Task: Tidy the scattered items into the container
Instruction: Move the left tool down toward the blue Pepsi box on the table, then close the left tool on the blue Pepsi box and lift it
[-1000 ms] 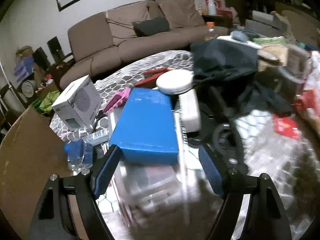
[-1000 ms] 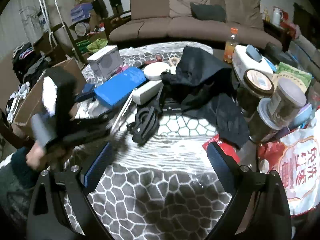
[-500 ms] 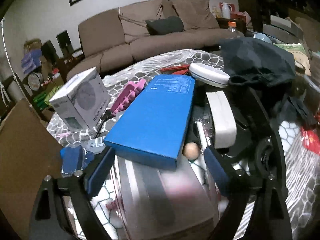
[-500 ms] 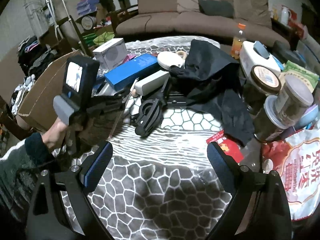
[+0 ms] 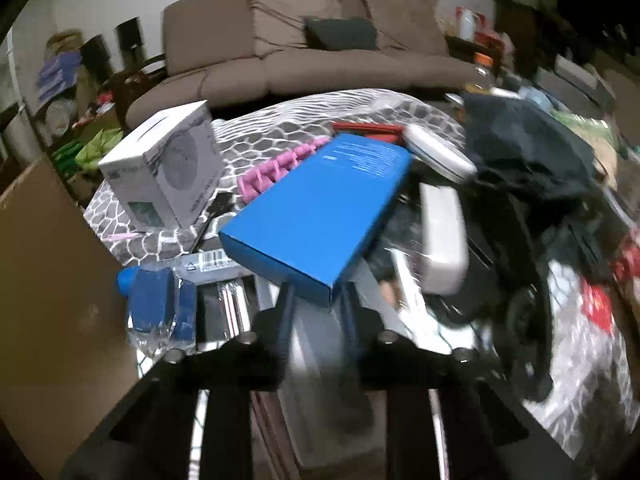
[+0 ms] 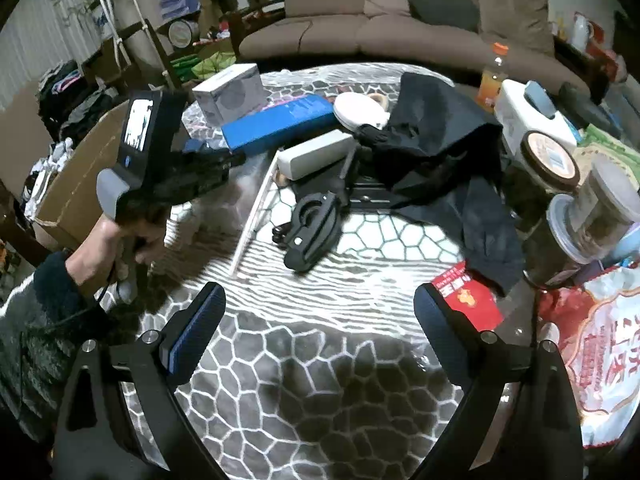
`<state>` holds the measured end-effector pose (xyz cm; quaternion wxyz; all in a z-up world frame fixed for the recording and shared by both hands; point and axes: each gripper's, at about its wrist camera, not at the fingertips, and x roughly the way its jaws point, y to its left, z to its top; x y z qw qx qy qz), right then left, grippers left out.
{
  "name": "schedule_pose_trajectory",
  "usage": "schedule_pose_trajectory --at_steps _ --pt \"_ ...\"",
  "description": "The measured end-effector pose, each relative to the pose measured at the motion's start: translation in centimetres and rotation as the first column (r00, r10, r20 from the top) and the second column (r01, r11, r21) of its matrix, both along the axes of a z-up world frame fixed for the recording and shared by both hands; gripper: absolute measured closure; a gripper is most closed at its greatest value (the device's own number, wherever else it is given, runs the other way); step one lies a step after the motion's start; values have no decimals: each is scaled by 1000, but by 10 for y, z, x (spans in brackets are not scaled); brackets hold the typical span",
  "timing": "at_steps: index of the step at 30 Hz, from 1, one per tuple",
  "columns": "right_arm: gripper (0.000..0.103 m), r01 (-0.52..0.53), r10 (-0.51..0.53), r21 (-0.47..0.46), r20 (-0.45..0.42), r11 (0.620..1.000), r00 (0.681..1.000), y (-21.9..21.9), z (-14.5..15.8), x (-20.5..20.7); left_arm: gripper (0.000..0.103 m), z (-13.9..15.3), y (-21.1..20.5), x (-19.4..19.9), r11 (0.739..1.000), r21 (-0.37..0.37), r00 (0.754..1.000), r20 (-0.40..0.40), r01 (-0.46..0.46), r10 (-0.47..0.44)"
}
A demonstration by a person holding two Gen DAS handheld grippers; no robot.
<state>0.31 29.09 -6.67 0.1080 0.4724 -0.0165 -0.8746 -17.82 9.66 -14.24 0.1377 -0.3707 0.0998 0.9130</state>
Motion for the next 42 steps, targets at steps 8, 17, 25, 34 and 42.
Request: schedule_pose_trajectory --at_steps 8,17,25,34,42 --pt "8 -9 9 -24 -17 1000 1000 0 9 5 1 23 2 -2 998 -15 998 8 61 -60" --pt "8 -13 14 -25 23 1000 1000 4 -4 -2 0 -8 -1 -49 1000 -31 998 60 -5 7" --pt "8 -80 80 -3 69 997 994 -16 -21 -13 0 -24 -28 -62 980 197 994 107 9 -30" --pt "8 -116 116 -14 82 993 990 -32 -24 -18 24 -13 10 -28 973 112 962 167 199 -216" --pt "8 -98 99 -20 72 995 993 -22 -18 -11 0 -10 46 -50 982 -81 959 243 171 -147"
